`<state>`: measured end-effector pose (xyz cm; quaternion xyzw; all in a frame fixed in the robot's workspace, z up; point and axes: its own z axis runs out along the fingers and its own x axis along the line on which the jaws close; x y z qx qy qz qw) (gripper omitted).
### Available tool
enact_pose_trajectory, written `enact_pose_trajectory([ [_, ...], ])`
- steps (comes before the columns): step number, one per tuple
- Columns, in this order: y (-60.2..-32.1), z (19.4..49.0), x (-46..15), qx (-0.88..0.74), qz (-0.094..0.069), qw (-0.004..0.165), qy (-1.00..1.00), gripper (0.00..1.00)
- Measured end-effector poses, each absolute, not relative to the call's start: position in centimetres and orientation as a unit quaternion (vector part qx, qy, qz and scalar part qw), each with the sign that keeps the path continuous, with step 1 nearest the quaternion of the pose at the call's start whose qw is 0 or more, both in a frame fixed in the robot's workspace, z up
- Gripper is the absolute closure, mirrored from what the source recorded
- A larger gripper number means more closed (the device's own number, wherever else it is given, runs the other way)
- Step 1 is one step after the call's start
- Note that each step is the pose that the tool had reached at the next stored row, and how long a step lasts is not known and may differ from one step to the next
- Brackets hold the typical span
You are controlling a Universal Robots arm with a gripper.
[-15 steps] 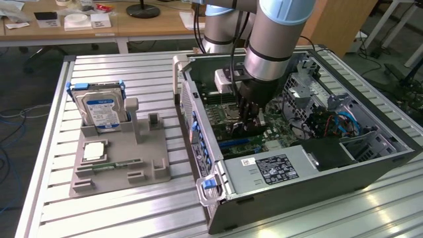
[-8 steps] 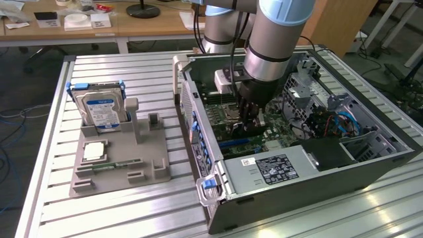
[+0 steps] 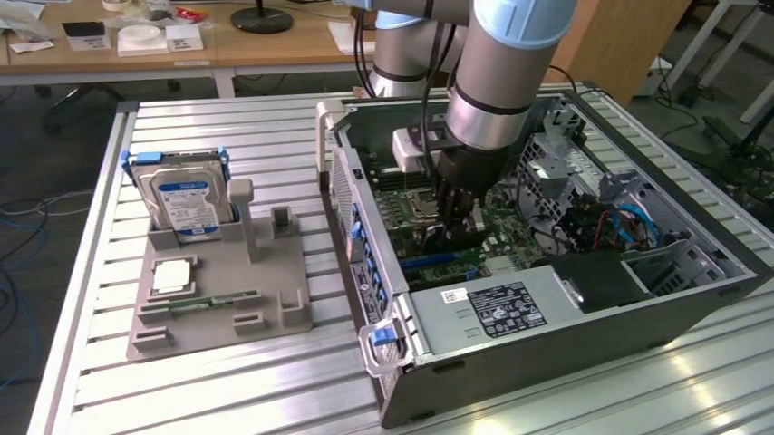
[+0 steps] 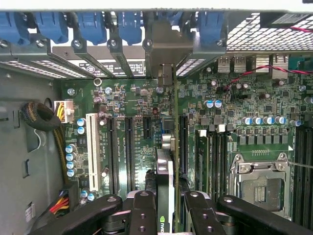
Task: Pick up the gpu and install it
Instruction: 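Insert the gpu into the slot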
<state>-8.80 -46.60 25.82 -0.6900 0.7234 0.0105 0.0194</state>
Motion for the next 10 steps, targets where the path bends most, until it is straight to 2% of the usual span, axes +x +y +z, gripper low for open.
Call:
enact_pose_trajectory([
  [10, -46.60, 25.60, -8.81, -0.690, 0.010, 0.019, 0.723, 0.73],
])
